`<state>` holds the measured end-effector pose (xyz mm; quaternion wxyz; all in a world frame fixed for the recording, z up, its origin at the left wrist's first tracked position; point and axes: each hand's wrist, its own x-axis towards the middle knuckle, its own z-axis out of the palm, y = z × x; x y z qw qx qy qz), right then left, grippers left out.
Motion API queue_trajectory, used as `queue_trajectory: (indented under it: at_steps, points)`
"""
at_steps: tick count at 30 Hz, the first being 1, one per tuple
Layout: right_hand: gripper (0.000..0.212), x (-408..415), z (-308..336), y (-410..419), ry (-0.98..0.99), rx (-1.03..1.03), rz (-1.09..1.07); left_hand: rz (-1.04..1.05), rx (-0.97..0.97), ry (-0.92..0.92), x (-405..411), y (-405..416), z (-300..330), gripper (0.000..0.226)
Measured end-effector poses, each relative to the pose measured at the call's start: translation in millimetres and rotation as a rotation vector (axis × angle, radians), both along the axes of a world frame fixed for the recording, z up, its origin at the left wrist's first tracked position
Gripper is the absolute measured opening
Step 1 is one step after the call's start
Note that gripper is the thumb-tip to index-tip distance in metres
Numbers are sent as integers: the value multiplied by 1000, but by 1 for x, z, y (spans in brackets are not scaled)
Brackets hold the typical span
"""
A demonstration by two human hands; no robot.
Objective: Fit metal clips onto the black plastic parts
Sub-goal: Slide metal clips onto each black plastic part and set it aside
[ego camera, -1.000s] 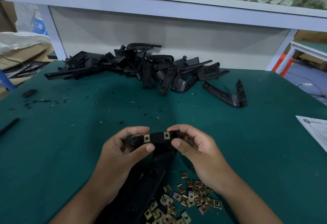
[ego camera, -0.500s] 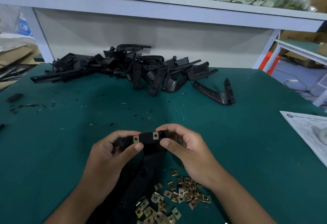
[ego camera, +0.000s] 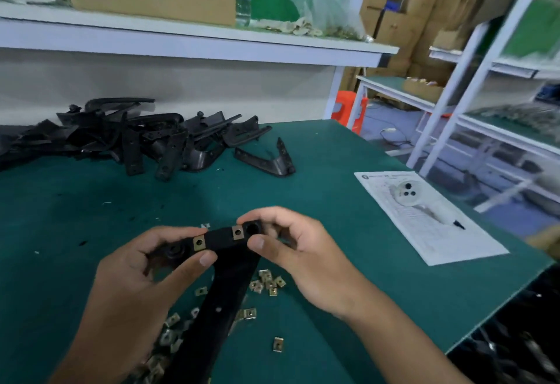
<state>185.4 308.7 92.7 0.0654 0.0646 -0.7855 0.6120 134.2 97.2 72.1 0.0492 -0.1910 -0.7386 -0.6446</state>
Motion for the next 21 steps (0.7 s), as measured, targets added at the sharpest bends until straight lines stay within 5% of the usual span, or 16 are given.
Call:
queue_trajectory:
  at_steps: [12, 21]
  points:
    - [21, 173, 8, 94, 96, -5, -525, -437, -3, 39, 99, 142, 3, 41]
    - [25, 281, 10, 136, -113, 63, -819, -646, -142, 31, 178, 224, -24, 37]
